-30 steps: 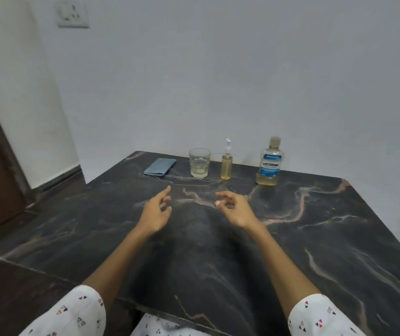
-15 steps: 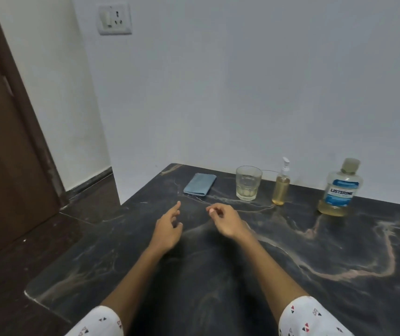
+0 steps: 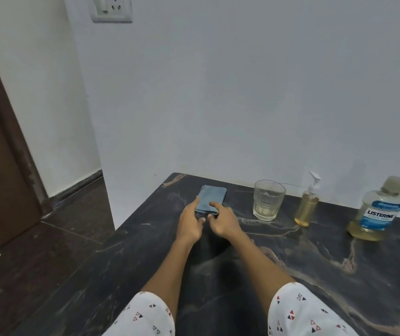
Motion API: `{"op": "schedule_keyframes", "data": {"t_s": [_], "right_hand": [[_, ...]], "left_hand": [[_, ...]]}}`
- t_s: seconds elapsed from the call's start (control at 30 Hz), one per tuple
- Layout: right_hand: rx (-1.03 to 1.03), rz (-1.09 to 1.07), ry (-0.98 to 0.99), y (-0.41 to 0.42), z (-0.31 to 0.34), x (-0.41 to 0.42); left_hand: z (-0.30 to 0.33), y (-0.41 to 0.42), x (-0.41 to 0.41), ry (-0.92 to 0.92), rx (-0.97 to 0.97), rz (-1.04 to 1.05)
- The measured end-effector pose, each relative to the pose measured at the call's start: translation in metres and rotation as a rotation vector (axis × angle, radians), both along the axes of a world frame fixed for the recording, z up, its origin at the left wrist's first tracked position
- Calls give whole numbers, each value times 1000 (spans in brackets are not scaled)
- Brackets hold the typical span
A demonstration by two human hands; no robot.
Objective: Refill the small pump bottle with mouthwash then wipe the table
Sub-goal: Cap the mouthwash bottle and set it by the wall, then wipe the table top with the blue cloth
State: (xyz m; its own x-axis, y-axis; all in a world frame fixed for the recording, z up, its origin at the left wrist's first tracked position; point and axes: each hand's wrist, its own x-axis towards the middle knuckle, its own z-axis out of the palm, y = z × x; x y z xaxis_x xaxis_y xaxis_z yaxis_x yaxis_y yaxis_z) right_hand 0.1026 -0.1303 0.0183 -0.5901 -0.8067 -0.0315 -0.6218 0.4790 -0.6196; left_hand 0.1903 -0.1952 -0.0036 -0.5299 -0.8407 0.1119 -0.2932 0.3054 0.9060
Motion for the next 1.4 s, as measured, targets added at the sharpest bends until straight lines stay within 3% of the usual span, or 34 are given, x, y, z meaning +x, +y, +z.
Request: {"op": "schedule_keyframes", "data": {"t_s": [0.17,0.3,0.5,0.67,0.97,1.2,1.4], "right_hand": [[57,-132,60,-17,-5,-5],[-2,-299,3,-31,-6,-8],[31,-407,0,-41,-6,-8],[34,-314,-22,-24,-3,1],[207,-88,35,20,6,17],[303,166,136,83,17,60],[233,334,181,143,19,113]], "left_hand": [[-9,-14,-8,-113,-66,47],[-20,-11,-12,-280,-227,93],[-18,-11,-8,34,-132,181],[-12,-6,0,36,-132,206],[-7,27,29,-238,-171,65],[3,110,74,-379,-138,251],[2,177,124,-403,-58,446]]}}
